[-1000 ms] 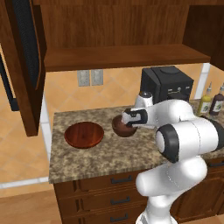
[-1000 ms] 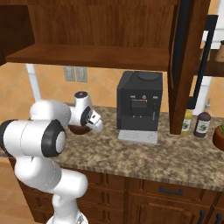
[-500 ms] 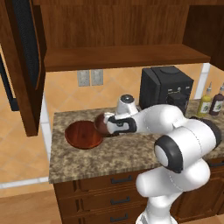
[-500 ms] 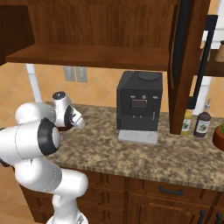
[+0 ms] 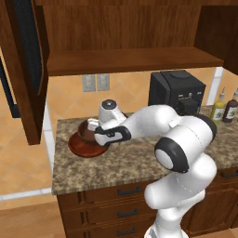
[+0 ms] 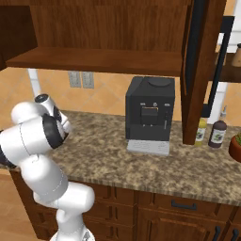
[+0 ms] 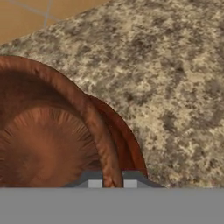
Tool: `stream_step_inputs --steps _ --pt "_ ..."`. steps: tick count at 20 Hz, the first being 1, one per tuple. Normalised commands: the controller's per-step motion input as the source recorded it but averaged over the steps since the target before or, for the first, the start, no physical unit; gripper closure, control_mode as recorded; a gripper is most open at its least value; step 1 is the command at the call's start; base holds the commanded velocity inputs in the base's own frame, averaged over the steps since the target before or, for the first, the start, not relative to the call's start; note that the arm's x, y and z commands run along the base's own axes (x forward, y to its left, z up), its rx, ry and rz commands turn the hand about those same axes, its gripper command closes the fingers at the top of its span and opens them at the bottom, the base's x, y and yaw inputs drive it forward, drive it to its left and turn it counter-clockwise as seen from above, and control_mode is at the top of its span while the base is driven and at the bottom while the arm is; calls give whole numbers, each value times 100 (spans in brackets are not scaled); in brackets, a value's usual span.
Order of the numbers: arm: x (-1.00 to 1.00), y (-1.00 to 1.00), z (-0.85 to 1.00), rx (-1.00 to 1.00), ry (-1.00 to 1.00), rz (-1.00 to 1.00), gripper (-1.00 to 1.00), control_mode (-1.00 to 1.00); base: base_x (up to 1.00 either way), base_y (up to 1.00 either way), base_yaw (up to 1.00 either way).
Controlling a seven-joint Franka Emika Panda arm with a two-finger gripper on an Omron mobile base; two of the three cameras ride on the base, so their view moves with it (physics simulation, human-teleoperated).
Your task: Pick up the bowls on the counter and stack them on top of one another in the open cabinet. Place the smaller bowl on top of the larger bowl.
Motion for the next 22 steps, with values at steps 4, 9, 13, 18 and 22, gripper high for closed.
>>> stream_step_inputs --steps 4,9,13,18,22 --pt "13 27 -19 -5 0 8 100 -100 0 0 0" --pt "31 24 -37 -4 0 3 100 -100 0 0 0" --pt "28 23 -26 -1 0 3 -100 -100 0 0 0" --pt "-6 0 25 2 -2 0 -100 -100 0 0 0" --pt "-59 -16 71 11 1 0 -100 -100 0 0 0"
